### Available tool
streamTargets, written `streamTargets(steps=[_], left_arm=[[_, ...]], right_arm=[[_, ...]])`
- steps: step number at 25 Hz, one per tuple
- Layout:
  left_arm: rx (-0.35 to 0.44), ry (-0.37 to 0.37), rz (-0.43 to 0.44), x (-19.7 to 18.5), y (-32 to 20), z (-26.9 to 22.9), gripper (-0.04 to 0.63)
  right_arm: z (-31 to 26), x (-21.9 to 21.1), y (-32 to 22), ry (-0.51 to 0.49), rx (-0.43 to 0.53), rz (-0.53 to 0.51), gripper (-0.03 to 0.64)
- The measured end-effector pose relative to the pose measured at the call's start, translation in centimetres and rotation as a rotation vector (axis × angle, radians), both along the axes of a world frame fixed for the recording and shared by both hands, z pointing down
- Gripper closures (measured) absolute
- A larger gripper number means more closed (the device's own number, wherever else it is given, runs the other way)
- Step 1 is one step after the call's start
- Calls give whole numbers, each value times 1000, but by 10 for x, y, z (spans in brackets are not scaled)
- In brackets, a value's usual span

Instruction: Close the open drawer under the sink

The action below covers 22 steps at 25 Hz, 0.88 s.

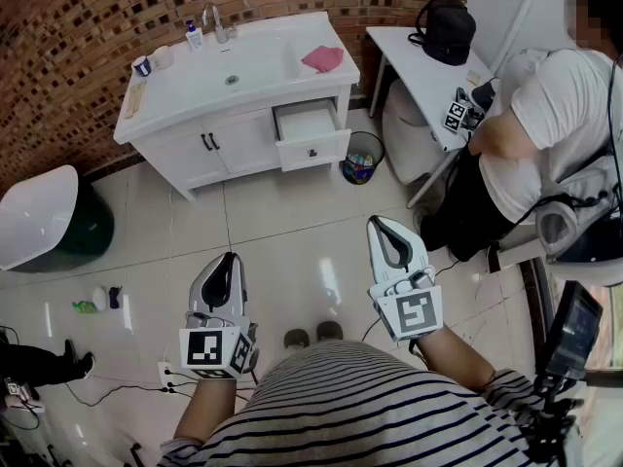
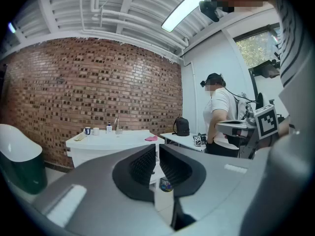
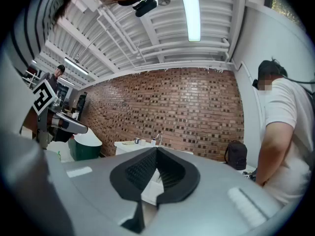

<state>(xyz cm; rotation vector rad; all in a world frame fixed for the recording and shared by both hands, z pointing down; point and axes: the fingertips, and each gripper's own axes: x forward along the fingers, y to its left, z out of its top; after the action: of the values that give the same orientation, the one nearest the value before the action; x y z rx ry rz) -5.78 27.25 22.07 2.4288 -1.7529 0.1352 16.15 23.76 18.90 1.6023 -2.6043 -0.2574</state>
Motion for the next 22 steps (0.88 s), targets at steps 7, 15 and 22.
streamTargets(steps=[7, 15, 22], left_arm=[[-13, 1, -4, 14, -20, 16, 560], [-30, 33, -13, 4, -75, 47, 566], [-67, 44, 30, -19, -181, 83, 568]], right_arm=[[34, 18, -28, 21, -70, -1, 615], [88, 9, -97, 39, -173, 2, 615], [154, -20, -204, 64, -283, 40, 615]])
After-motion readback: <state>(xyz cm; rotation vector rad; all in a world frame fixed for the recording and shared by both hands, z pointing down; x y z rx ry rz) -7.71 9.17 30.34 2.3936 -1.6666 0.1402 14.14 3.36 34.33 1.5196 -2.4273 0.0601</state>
